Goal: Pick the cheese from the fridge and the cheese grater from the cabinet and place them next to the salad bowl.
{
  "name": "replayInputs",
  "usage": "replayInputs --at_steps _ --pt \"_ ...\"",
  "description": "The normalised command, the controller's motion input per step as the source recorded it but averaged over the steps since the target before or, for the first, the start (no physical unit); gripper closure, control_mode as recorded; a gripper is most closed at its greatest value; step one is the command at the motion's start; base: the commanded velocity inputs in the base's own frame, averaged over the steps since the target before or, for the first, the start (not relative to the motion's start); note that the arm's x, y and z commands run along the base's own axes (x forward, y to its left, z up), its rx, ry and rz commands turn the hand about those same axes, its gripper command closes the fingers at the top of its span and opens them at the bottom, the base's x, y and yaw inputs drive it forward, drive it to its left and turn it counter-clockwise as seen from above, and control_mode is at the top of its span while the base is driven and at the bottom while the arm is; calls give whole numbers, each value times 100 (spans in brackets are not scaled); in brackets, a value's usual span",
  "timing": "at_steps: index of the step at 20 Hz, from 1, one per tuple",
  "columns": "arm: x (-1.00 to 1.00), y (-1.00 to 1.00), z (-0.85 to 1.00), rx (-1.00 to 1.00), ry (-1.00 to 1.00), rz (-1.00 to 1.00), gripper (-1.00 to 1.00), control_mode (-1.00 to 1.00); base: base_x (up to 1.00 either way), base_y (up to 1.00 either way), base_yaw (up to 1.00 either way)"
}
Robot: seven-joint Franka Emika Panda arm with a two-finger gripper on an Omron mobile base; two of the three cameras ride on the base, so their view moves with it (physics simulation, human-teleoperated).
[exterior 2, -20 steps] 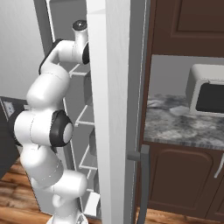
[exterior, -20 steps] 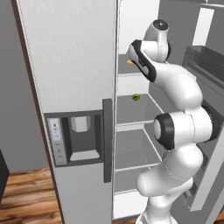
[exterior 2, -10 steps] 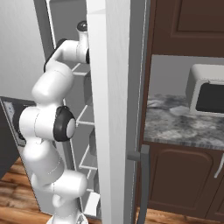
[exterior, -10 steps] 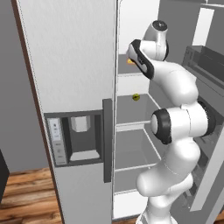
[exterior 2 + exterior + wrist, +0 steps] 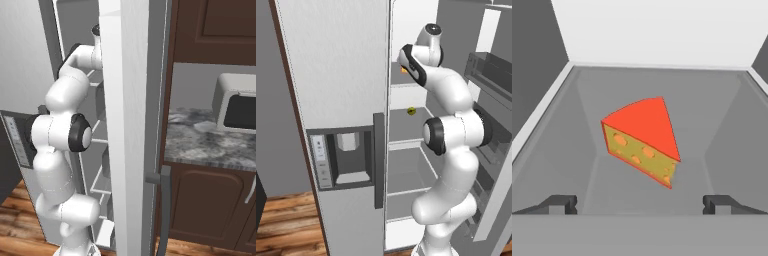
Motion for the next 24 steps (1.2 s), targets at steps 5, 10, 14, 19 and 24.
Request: replayInputs --at_steps 5,10,14,19,24 --pt "11 0 0 0 0 0 -100 -100 0 0 0" --pt "33 0 0 0 0 0 -100 -100 0 0 0" --pt "29 0 0 0 0 0 -100 -100 0 0 0" --pt "14 0 -1 0 0 0 -100 -100 0 0 0" --pt "20 0 -22 0 0 0 -100 -100 0 0 0"
